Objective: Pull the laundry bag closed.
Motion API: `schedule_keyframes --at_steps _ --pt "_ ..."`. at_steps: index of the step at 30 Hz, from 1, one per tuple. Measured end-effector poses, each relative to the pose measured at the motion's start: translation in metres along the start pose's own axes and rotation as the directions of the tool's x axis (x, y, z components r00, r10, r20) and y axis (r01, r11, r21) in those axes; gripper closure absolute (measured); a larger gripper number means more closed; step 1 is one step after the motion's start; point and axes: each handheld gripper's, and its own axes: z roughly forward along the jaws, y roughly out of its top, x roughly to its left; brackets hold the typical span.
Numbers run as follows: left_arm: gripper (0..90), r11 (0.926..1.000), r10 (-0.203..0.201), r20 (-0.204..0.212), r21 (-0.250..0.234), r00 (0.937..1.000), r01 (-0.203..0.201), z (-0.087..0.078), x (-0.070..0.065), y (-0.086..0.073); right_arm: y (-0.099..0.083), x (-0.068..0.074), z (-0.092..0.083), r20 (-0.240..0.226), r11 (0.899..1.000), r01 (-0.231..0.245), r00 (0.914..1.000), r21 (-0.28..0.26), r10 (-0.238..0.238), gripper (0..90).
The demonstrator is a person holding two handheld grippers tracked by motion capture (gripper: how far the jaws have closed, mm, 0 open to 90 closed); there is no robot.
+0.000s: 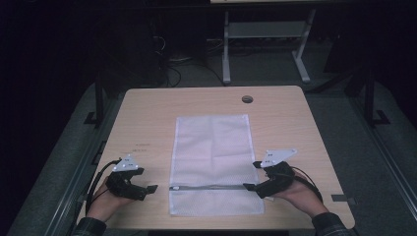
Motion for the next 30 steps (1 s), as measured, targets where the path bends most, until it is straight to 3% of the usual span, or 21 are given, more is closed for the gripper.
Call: schedule_keyframes --at_steps 14,17,30 --pt "12.4 1.0000 -0.005 0.001 0.001 1.0000 0.005 -0.001 0.000 -0.002 0.030 0.020 0.039 -0.119 0.998 0.054 0.9915 0.021 -0.051 27.6" --pt "12.4 1.0000 -0.009 -0.002 -0.002 1.0000 0.009 -0.002 0.000 -0.003 0.037 0.026 0.046 -0.123 0.996 0.093 0.9884 0.019 -0.090 30.7" --pt "12.5 0.9999 -0.014 0.001 -0.009 0.9999 0.014 -0.003 0.002 -0.002 0.072 0.043 0.072 -0.183 0.991 0.135 0.9736 -0.021 -0.136 42.8"
